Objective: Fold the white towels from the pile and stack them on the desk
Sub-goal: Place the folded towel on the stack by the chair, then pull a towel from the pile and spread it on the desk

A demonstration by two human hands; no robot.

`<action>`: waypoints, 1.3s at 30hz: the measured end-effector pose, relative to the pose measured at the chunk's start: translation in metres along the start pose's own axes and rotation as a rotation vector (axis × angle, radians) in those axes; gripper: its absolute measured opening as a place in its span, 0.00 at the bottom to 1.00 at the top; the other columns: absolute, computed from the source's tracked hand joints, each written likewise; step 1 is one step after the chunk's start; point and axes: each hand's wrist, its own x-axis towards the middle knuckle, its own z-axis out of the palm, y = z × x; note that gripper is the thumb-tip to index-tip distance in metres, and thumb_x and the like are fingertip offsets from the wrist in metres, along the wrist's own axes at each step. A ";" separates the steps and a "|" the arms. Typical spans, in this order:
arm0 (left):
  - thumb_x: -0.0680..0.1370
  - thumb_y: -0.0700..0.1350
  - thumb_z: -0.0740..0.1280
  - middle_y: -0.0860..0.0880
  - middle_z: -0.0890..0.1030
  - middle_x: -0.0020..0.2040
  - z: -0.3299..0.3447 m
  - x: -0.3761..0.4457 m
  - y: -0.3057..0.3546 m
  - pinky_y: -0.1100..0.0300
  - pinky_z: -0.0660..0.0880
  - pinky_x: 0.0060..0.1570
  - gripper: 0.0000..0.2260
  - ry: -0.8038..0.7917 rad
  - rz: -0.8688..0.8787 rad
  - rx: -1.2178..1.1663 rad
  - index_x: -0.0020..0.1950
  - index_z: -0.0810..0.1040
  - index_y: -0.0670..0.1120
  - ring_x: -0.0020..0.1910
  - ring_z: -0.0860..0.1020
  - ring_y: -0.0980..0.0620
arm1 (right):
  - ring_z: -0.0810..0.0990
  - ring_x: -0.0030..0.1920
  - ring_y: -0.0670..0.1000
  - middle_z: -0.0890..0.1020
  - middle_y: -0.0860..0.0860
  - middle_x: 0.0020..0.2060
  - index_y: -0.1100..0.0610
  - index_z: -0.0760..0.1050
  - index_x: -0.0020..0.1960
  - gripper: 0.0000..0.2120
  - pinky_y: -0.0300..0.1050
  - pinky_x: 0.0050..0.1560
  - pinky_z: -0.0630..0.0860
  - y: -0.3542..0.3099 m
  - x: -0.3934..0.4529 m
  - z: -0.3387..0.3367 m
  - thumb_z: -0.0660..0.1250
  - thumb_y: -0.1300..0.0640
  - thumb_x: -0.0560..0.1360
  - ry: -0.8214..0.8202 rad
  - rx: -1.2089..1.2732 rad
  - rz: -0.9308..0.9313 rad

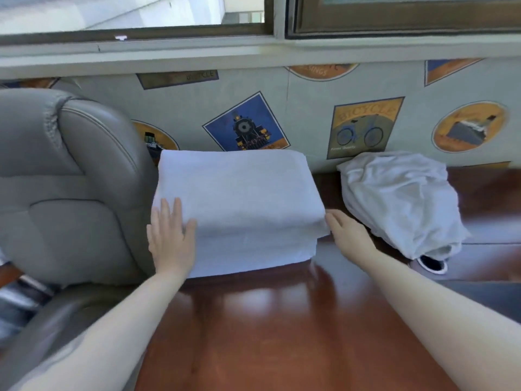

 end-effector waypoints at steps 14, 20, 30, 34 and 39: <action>0.79 0.47 0.63 0.51 0.46 0.81 0.170 -0.226 0.242 0.51 0.44 0.77 0.30 -0.689 -0.047 -0.099 0.79 0.57 0.52 0.79 0.44 0.51 | 0.70 0.67 0.54 0.71 0.52 0.69 0.50 0.71 0.70 0.25 0.47 0.60 0.69 0.157 -0.068 -0.096 0.64 0.59 0.73 -0.141 -0.189 0.140; 0.79 0.48 0.62 0.50 0.50 0.81 0.218 -0.231 0.299 0.48 0.47 0.77 0.27 -0.756 -0.077 -0.032 0.79 0.60 0.52 0.79 0.45 0.48 | 0.77 0.53 0.53 0.76 0.55 0.60 0.47 0.69 0.72 0.26 0.42 0.51 0.72 0.187 -0.002 -0.124 0.66 0.56 0.75 -0.332 -0.004 0.203; 0.80 0.40 0.62 0.51 0.75 0.68 0.215 -0.255 0.306 0.62 0.65 0.65 0.16 -0.416 -0.377 -0.505 0.66 0.76 0.51 0.70 0.70 0.53 | 0.79 0.42 0.42 0.83 0.45 0.42 0.48 0.79 0.42 0.06 0.31 0.40 0.69 0.199 -0.031 -0.118 0.72 0.58 0.72 -0.151 0.328 0.018; 0.78 0.43 0.65 0.57 0.78 0.59 0.199 -0.265 0.318 0.63 0.70 0.59 0.12 -0.210 -0.434 -0.731 0.55 0.75 0.61 0.63 0.75 0.57 | 0.76 0.39 0.47 0.79 0.46 0.37 0.47 0.70 0.38 0.11 0.40 0.38 0.68 0.224 -0.106 -0.121 0.64 0.61 0.73 -0.281 0.132 0.001; 0.69 0.52 0.76 0.50 0.56 0.78 0.192 -0.283 0.340 0.53 0.60 0.73 0.37 -0.515 -0.138 -0.314 0.75 0.62 0.57 0.77 0.53 0.50 | 0.75 0.39 0.55 0.75 0.48 0.33 0.49 0.67 0.35 0.08 0.50 0.37 0.69 0.228 -0.196 -0.124 0.57 0.54 0.73 -0.658 -0.054 -0.130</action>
